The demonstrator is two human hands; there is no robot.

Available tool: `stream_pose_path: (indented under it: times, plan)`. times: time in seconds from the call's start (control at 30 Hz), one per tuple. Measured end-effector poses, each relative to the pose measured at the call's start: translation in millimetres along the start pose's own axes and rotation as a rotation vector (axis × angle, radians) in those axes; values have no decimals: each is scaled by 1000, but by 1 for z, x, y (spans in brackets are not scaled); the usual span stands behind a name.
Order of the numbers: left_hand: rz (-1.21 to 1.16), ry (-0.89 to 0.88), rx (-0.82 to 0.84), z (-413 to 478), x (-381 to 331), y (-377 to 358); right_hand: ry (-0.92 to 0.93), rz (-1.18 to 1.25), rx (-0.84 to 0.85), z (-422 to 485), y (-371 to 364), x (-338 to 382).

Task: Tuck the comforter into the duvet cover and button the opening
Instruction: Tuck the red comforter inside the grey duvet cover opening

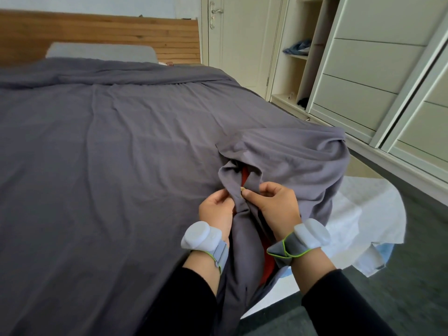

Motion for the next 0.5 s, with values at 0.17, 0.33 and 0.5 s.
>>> stream_pose_path:
  times: [0.17, 0.33, 0.5]
  plan:
    - [198, -197, -3, 6, 1, 3, -13, -89, 39, 2, -2, -5]
    - [343, -331, 7, 0, 5, -2, -33, -281, -14, -3, -3, 2]
    - [278, -270, 34, 1, 8, -2, -11, -260, -41, 2, -4, -1]
Point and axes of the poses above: each hand's wrist, its own z-axis towards the middle knuckle, its own y-axis out of the back of the hand, x = y × z, the point moved 1 cm from there along z, towards the middle knuckle, and after that the axes turned 13 degrees about -x, right-handed, at the moved point
